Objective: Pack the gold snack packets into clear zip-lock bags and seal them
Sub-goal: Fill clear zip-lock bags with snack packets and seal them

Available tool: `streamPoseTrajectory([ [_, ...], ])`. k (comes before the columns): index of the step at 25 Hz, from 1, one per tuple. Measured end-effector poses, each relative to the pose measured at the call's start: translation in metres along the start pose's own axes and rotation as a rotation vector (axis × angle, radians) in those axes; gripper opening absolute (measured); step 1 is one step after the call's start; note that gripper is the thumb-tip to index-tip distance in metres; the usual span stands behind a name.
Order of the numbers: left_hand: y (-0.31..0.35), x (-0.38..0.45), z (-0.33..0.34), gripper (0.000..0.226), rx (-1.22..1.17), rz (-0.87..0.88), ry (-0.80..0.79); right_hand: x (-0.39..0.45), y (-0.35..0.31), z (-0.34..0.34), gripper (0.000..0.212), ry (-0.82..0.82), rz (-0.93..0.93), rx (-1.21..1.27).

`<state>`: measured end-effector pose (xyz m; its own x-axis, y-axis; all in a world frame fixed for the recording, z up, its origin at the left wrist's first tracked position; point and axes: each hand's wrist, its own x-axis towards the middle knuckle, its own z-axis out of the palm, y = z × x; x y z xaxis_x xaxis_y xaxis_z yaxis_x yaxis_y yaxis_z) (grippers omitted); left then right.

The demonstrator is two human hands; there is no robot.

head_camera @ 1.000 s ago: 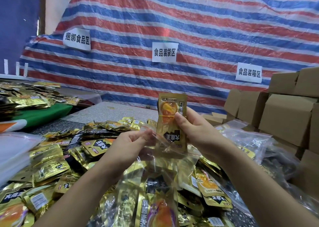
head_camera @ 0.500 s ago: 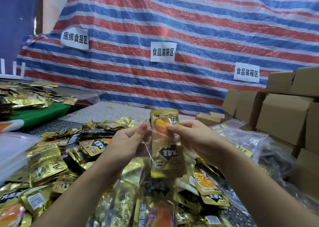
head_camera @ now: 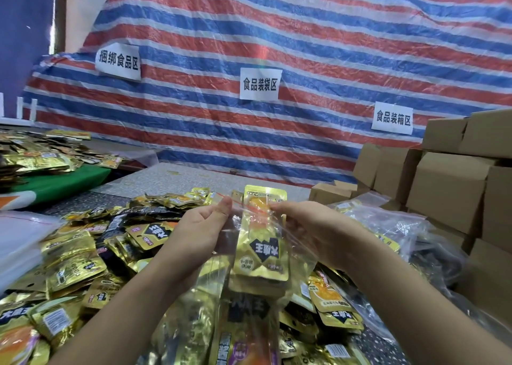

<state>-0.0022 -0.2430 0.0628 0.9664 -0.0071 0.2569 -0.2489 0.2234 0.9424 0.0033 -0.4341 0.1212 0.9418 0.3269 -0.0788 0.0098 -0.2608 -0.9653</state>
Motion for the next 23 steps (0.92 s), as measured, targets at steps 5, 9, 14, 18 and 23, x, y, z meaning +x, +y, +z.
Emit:
streamPoseTrajectory([
  [5,0.005,-0.006,0.006,0.049,0.020,0.019,-0.047,-0.006,0.007,-0.003,0.038,-0.173,-0.047,-0.015],
  [9,0.012,-0.010,0.009,0.052,0.011,0.042,-0.044,-0.014,0.009,-0.005,0.029,-0.041,-0.153,-0.183],
  [14,0.042,-0.013,0.023,0.051,0.082,0.143,-0.074,-0.034,-0.021,-0.019,0.015,0.051,-0.332,-0.332],
  [18,0.070,-0.018,0.037,0.057,0.006,0.270,-0.035,-0.057,-0.047,-0.031,0.011,-0.050,-0.298,-0.554],
  [23,0.087,-0.024,0.037,0.045,0.000,0.285,-0.015,-0.078,-0.062,-0.037,0.018,0.154,-0.369,-0.623],
])
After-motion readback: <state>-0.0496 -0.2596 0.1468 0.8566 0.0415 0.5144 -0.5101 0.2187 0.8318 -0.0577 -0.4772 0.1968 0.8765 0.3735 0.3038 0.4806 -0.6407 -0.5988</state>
